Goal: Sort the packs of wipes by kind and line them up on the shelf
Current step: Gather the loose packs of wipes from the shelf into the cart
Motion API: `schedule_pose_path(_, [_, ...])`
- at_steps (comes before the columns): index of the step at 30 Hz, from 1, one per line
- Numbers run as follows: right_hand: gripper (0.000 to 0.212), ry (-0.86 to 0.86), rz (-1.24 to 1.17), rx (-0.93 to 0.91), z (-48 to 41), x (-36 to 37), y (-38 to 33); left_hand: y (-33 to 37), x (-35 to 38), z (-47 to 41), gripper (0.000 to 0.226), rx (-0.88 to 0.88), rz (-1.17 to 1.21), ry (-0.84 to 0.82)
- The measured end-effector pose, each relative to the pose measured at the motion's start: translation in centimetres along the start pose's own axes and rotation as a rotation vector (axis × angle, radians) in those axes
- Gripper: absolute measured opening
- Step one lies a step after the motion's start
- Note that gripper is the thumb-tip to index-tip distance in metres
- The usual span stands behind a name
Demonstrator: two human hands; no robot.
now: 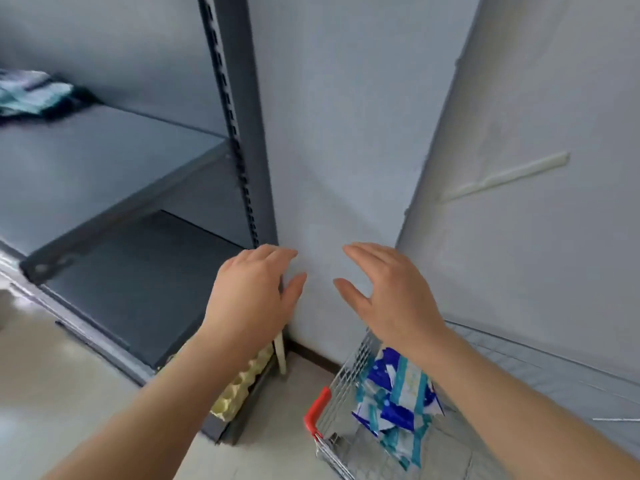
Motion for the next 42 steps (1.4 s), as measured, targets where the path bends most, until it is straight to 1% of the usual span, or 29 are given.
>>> schedule_pose_path(3, [0.048, 0.028, -0.028, -0.092, -1.5, -1.6, -8.2, -4.0, -7.1, 1.7, 0.042, -0.023, -0.031, 0.098])
schedule_pose_path(7, [0.049, 0.039, -0.070, -0.167, -3.1, -1.8, -19.4, -11.2, -15.1, 4.6, 0.041, -0.068, -0.075, 0.192])
schedule_pose_path(9, [0.050, 0.049, -0.081, -0.183, -3.8, -1.0, -24.9, -15.1, -18.5, 5.7, 0.041, -0.080, -0.097, 0.199])
schedule_pose_path(12, [0.051, 0.041, -0.094, -0.180, -5.0, 0.6, -31.9, -20.8, -22.5, 6.8, 0.043, -0.105, -0.119, 0.166])
schedule_pose_path(18, [0.050, 0.025, -0.079, -0.140, -8.7, 4.5, -42.6, -31.5, -27.7, 7.4, 0.042, -0.137, -0.105, 0.159])
schedule_pose_path(24, [0.048, -0.010, -0.052, -0.071, -13.8, 9.0, -48.6, -42.1, -29.1, 5.7, 0.039, -0.203, -0.096, 0.146])
schedule_pose_path(29, [0.048, -0.033, -0.036, -0.006, -19.5, 13.4, -51.2, -50.9, -28.7, 2.3, 0.039, -0.265, -0.074, 0.121])
schedule_pose_path(32, [0.046, -0.052, -0.045, 0.073, -24.0, 16.4, -51.9, -55.6, -28.7, -0.6, 0.044, -0.283, -0.072, 0.109])
schedule_pose_path(36, [0.047, -0.097, -0.099, 0.194, -29.3, 20.2, -52.1, -60.9, -28.1, -4.1, 0.048, -0.302, -0.096, 0.040])
schedule_pose_path(40, [0.048, -0.141, -0.110, 0.312, -32.9, 23.4, -52.3, -65.5, -26.2, -6.4, 0.056, -0.325, -0.058, -0.083])
schedule_pose_path(42, [0.051, -0.164, -0.143, 0.371, -34.1, 24.8, -52.4, -67.1, -25.4, -7.4, 0.057, -0.313, -0.031, -0.122])
Point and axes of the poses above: each hand's wrist, its own z-axis away from the middle knuckle, its own x-axis out of the palm, y = z × x, the point moved 7 cm from there along -z, towards the middle knuckle, and after that the axes turned 13 degrees about x, right-handed, at the moved point
